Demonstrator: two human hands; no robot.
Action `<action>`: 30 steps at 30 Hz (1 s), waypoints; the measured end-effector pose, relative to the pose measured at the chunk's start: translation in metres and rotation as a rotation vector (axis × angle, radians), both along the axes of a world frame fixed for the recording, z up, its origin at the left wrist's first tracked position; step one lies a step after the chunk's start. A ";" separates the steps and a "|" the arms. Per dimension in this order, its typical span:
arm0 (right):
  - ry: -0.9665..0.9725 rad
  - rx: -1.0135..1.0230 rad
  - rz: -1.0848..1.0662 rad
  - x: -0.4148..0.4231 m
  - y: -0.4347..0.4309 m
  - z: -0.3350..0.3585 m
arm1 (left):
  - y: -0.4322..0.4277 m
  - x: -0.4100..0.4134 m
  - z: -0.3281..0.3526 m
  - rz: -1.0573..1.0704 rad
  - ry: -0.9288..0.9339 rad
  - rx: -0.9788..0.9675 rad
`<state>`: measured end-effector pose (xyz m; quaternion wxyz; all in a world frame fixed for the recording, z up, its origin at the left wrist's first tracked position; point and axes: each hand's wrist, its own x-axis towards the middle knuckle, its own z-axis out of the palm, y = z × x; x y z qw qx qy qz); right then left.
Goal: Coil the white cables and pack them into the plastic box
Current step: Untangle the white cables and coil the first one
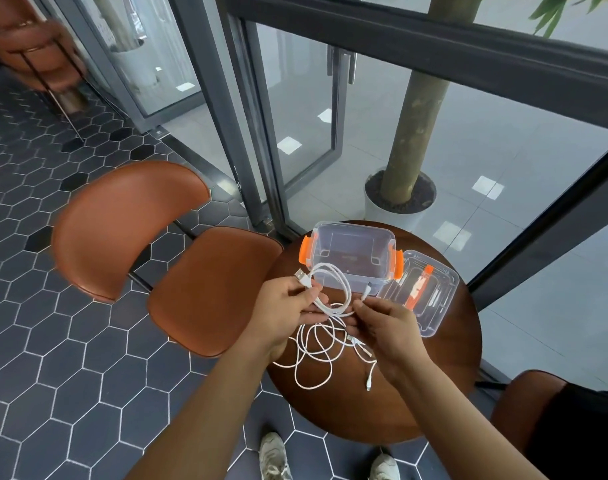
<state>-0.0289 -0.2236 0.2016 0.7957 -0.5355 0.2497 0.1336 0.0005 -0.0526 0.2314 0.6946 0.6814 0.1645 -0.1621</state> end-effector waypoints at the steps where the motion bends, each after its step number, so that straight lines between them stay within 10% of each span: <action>1: 0.007 -0.006 0.003 0.001 -0.001 -0.001 | -0.001 -0.001 -0.001 -0.018 0.003 -0.006; 10: -0.112 0.000 0.363 0.018 -0.018 0.003 | -0.001 0.003 0.006 -0.208 0.063 0.034; 21: -0.104 0.234 0.212 0.001 -0.003 -0.005 | 0.002 0.003 -0.012 -0.198 0.024 0.365; 30: -0.366 -0.755 0.093 0.000 0.016 -0.013 | -0.010 -0.004 -0.020 -0.202 0.019 0.412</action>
